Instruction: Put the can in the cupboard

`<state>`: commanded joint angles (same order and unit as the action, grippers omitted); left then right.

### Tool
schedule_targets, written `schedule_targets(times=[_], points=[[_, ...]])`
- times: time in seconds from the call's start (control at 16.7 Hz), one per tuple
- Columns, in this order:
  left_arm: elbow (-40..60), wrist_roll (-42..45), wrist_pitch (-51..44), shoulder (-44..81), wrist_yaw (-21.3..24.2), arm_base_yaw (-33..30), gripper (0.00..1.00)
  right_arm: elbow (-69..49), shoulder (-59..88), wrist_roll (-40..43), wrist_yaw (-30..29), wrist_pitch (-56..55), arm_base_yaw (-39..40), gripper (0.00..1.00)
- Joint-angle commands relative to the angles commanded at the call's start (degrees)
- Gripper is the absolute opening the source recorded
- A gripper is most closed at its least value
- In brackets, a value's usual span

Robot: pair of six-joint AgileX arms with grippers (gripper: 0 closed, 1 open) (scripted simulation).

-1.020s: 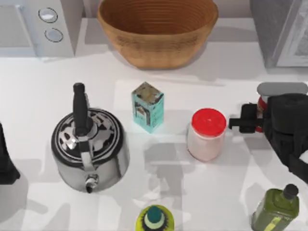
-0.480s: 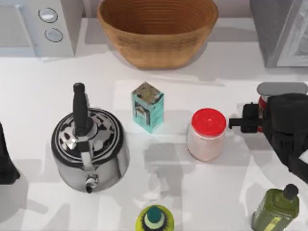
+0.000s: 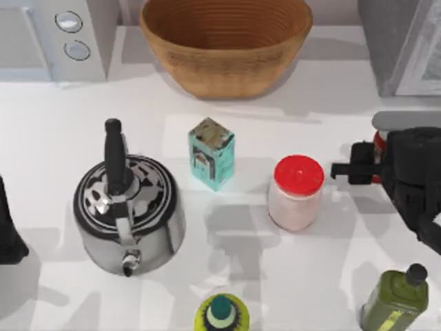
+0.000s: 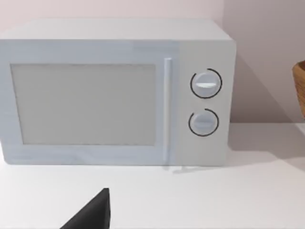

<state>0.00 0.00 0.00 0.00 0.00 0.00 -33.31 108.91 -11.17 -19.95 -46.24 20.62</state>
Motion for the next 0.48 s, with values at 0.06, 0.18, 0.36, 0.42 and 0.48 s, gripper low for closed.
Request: schedule_targets(times=[0.06, 0.18, 0.36, 0.42, 0.48], points=[[0.0, 0.0, 0.0, 0.0, 0.0, 0.0, 1.0, -0.5, -1.9, 0.6, 0.4, 1.2, -0.4, 0.0], [0.0, 0.0, 0.0, 0.0, 0.0, 0.0, 1.0, -1.8, -7.2, 1.6, 1.4, 5.3, -0.5, 0.0], [0.0, 0.0, 0.0, 0.0, 0.0, 0.0, 1.0, -4.0, -13.8, 1.7, 3.0, 15.9, 1.0, 0.0], [0.0, 0.0, 0.0, 0.0, 0.0, 0.0, 1.0, -5.0, -15.7, 1.5, 3.3, 20.3, 1.6, 0.0], [0.0, 0.0, 0.0, 0.0, 0.0, 0.0, 1.0, -6.1, -17.7, 1.3, 3.5, 24.6, 2.1, 0.0]])
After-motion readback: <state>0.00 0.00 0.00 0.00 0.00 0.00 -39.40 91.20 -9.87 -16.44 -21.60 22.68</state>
